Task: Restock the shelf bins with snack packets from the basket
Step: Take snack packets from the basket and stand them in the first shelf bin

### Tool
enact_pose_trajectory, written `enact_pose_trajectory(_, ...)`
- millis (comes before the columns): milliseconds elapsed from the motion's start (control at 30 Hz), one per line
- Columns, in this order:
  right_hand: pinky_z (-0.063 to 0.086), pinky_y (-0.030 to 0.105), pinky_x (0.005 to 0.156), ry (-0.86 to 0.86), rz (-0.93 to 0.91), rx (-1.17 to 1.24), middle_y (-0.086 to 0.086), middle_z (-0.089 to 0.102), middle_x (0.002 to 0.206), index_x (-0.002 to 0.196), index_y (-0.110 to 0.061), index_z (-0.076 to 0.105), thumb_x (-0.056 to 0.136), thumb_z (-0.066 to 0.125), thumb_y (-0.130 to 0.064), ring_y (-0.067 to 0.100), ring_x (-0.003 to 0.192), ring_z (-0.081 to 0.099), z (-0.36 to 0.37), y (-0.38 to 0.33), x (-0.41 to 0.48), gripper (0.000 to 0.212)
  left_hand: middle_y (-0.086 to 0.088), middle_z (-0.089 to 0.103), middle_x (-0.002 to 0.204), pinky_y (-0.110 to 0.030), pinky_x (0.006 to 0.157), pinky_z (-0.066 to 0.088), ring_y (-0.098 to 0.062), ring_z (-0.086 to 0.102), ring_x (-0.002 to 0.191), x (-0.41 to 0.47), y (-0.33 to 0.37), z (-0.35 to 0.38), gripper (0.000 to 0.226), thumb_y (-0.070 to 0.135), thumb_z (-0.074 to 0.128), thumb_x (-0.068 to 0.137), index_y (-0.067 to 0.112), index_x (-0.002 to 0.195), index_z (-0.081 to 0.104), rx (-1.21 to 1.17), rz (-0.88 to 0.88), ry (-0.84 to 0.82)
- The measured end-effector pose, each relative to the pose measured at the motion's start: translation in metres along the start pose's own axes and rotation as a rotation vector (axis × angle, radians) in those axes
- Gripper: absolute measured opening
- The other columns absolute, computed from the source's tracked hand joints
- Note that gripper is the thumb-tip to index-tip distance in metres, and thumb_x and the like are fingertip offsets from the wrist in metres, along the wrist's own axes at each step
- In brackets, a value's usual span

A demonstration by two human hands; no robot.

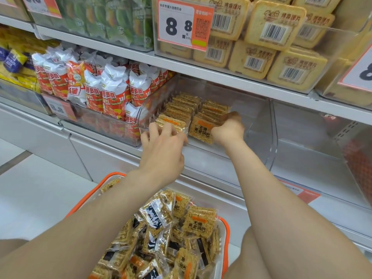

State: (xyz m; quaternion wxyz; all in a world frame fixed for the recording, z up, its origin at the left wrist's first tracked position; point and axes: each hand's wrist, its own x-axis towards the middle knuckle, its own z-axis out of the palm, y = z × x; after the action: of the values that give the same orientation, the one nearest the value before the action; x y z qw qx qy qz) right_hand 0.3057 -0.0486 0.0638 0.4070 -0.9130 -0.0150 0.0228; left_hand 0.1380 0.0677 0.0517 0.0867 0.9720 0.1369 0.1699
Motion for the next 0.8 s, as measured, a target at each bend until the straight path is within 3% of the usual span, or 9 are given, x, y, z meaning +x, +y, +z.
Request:
enact_pose_trajectory(67, 0.052, 0.032, 0.08, 0.005, 0.053, 0.128, 0.005, 0.06, 0.111, 0.124, -0.013, 0.055, 0.088, 0.071, -0.006, 0.027, 0.105, 0.062, -0.005, 0.002, 0.0, 0.04, 0.002, 0.046, 0.13, -0.045, 0.096, 0.032, -0.029, 0.03, 0.116, 0.0, 0.0, 0.0, 0.037, 0.02, 0.059, 0.094, 0.035, 0.127, 0.063, 0.0, 0.0, -0.001)
enact_pose_trajectory(200, 0.064, 0.043, 0.084, 0.073, 0.16, 0.216, 0.009, 0.07, 0.105, 0.1, -0.014, 0.065, 0.079, 0.07, -0.004, 0.03, 0.097, 0.07, -0.011, 0.011, 0.003, 0.025, 0.002, 0.046, 0.131, -0.046, 0.096, 0.033, -0.029, 0.03, 0.115, -0.002, 0.001, 0.0, 0.038, 0.019, 0.059, 0.095, 0.034, 0.129, 0.063, 0.012, 0.001, 0.002)
enact_pose_trajectory(367, 0.065, 0.049, 0.079, 0.042, 0.238, 0.199, 0.009, 0.065, 0.097, 0.089, -0.015, 0.061, 0.066, 0.075, -0.001, 0.032, 0.093, 0.072, -0.014, 0.018, 0.006, 0.03, 0.0, 0.048, 0.132, -0.045, 0.094, 0.04, -0.03, 0.035, 0.117, -0.007, 0.0, 0.0, 0.041, 0.017, 0.06, 0.095, 0.03, 0.134, 0.056, -0.008, 0.017, 0.026)
enact_pose_trajectory(500, 0.064, 0.042, 0.079, -0.032, 0.208, 0.082, 0.007, 0.061, 0.097, 0.087, -0.013, 0.055, 0.071, 0.077, -0.005, 0.032, 0.095, 0.071, -0.017, 0.017, -0.001, 0.029, -0.003, 0.048, 0.116, -0.043, 0.083, 0.044, -0.029, 0.042, 0.104, -0.011, -0.002, -0.002, 0.038, 0.008, 0.068, 0.086, 0.023, 0.116, 0.052, -0.004, 0.058, 0.116)
enact_pose_trajectory(600, 0.055, 0.037, 0.074, -0.008, 0.084, -0.089, 0.008, 0.061, 0.098, 0.097, -0.009, 0.057, 0.083, 0.073, -0.011, 0.033, 0.095, 0.065, -0.024, 0.013, -0.014, 0.022, -0.002, 0.055, 0.099, -0.043, 0.074, 0.047, -0.029, 0.05, 0.092, -0.014, -0.004, -0.008, 0.022, 0.012, 0.068, 0.083, 0.02, 0.096, 0.053, 0.04, 0.074, 0.115)
enact_pose_trajectory(667, 0.052, 0.038, 0.076, 0.068, -0.122, -0.188, 0.012, 0.064, 0.104, 0.104, -0.008, 0.061, 0.085, 0.066, -0.009, 0.034, 0.095, 0.063, -0.026, 0.007, -0.027, 0.02, -0.001, 0.061, 0.082, -0.04, 0.069, 0.051, -0.031, 0.059, 0.082, -0.018, -0.004, -0.015, 0.009, 0.024, 0.062, 0.088, 0.018, 0.084, 0.057, 0.03, 0.003, 0.033)
enact_pose_trajectory(800, 0.056, 0.035, 0.084, 0.022, -0.438, -0.098, -0.002, 0.07, 0.088, 0.09, -0.024, 0.071, 0.082, 0.056, -0.009, 0.021, 0.091, 0.065, -0.023, -0.01, -0.067, 0.023, -0.003, 0.055, 0.069, -0.034, 0.06, 0.049, -0.029, 0.058, 0.066, -0.021, -0.013, -0.008, 0.031, 0.037, 0.055, 0.093, 0.016, 0.071, 0.056, 0.039, -0.11, -0.255)
